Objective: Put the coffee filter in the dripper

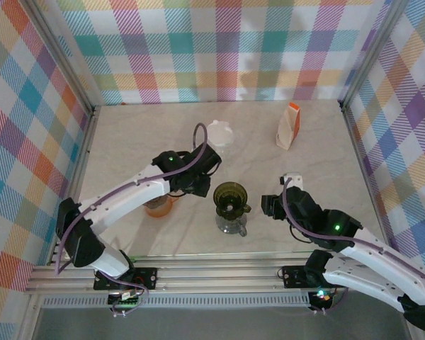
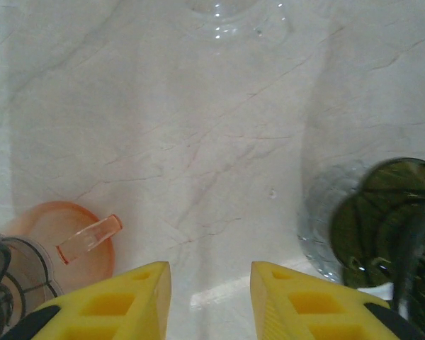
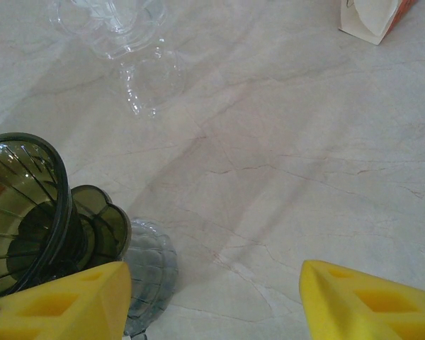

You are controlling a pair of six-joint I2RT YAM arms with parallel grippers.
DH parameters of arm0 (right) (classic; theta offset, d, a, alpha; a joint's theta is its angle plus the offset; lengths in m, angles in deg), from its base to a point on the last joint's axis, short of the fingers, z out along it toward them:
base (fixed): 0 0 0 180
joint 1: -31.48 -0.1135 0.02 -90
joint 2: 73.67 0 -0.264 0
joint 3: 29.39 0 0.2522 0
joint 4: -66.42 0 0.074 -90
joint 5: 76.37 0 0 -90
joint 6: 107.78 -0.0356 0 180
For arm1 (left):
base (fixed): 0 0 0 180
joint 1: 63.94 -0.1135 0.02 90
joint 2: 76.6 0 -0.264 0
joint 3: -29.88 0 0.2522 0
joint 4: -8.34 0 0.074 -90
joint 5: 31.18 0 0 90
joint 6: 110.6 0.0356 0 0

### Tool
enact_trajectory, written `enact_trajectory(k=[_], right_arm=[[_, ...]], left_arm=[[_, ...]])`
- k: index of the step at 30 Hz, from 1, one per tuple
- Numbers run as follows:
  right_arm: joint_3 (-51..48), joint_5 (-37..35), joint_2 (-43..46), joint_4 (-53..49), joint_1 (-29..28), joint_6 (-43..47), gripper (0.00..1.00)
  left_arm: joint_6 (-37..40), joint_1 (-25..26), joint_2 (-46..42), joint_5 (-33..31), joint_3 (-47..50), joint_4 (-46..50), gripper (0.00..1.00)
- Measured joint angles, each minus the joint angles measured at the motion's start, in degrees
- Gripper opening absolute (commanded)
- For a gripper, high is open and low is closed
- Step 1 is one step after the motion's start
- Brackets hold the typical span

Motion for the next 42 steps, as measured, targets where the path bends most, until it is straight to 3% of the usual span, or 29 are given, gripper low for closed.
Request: enact_trajectory(k=[9, 24, 28, 34, 42], right_arm=[[-0.7, 0.0, 2.0, -0.2, 0.0, -0.2, 0.64], [-1.3, 0.0, 2.0, -0.1, 0.0, -0.3, 0.64], [-1.4, 0.3, 1.4, 0.0, 0.0, -0.3, 0.65], [-2.6, 5.8, 0.8, 2.8, 0.0, 0.8, 0.68], [-4.2, 14.8, -0.7, 8.7, 0.0, 3.4, 0.66]], left_arm=[[1.0, 0.3, 3.6, 1.4, -1.0, -0.7, 0.32], [0.9, 3.3, 3.0, 8.9, -0.7, -2.6, 0.32], [0.7, 3.3, 1.7, 7.9, -0.1, -2.2, 0.4], [-0.5, 3.0, -1.1, 5.6, 1.0, -2.1, 0.5], [-1.4, 2.9, -4.5, 5.5, 1.9, -2.2, 0.51]])
